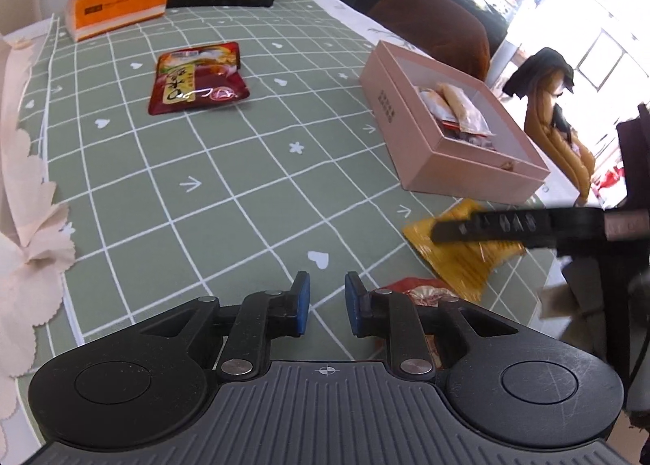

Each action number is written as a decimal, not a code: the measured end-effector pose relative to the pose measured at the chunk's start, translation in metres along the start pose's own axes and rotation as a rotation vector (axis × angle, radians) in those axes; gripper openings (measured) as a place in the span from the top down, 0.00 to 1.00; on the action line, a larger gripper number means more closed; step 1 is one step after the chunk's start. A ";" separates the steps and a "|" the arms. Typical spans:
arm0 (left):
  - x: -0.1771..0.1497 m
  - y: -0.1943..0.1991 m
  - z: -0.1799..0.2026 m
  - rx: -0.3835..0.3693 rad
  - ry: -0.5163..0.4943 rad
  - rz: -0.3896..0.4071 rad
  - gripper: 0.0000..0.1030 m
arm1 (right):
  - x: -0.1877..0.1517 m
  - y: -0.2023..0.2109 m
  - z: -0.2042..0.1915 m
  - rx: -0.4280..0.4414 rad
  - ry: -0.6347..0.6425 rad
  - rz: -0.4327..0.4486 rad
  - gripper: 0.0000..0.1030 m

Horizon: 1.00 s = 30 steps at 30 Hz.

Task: Organize snacks
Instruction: 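Hold the yellow bag in the right tool while the left tool grasps the clear biscuit packet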

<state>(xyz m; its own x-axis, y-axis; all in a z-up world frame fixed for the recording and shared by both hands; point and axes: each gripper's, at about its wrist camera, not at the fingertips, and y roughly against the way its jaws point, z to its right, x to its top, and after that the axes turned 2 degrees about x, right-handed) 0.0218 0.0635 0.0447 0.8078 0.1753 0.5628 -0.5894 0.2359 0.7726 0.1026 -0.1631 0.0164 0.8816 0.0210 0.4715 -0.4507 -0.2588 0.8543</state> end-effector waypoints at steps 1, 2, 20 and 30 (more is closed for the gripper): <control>0.000 0.001 -0.002 -0.004 0.011 0.000 0.78 | -0.003 0.002 0.000 0.001 0.021 -0.002 0.23; -0.001 0.003 -0.003 -0.009 0.020 0.003 0.78 | -0.007 0.005 0.001 0.004 0.045 -0.004 0.24; -0.029 0.003 0.067 -0.117 -0.276 -0.108 0.77 | -0.052 0.036 0.044 -0.048 0.055 0.007 0.18; -0.042 -0.007 0.084 0.031 -0.420 -0.094 0.61 | -0.059 0.039 0.045 -0.057 0.055 0.012 0.16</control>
<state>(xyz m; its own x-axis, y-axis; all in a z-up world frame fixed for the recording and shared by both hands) -0.0077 -0.0259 0.0399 0.7927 -0.2513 0.5554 -0.5180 0.2026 0.8310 0.0390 -0.2176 0.0124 0.8677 0.0711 0.4920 -0.4702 -0.2040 0.8587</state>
